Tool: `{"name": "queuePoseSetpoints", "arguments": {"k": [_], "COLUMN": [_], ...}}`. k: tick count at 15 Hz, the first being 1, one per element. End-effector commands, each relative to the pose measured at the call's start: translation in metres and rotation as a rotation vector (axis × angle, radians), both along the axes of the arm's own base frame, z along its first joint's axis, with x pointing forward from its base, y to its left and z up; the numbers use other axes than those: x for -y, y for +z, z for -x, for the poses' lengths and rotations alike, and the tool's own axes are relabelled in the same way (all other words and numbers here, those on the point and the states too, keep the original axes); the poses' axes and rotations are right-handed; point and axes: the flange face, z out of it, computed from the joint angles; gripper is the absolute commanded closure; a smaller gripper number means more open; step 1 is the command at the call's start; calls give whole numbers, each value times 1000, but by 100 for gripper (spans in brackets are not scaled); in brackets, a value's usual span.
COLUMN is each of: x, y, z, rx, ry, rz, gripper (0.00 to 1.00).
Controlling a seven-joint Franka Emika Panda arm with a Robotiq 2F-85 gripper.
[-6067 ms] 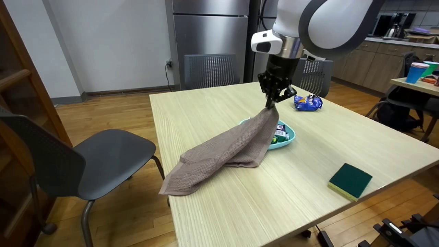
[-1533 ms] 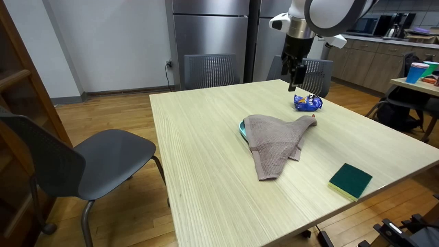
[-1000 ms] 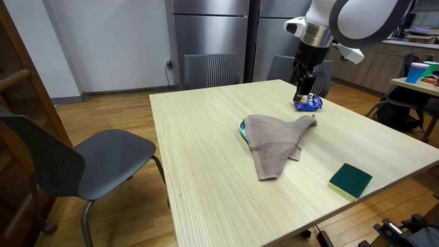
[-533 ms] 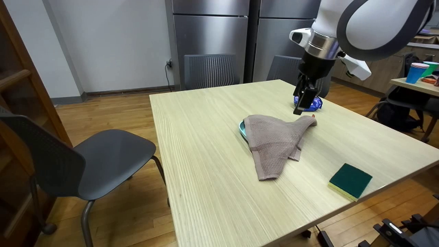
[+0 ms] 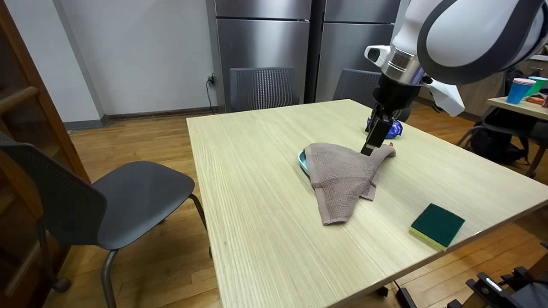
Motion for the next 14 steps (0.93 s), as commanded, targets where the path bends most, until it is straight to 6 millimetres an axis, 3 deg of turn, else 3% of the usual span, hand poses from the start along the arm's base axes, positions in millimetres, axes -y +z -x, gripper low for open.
{"name": "queuePoseSetpoints", "arguments": {"k": [1, 14], "x": [3, -2], "y": [9, 1], "z": [9, 1], "rx": [13, -18], "ry": [-22, -25], "rz": [-35, -85], "gripper": [0, 0]}}
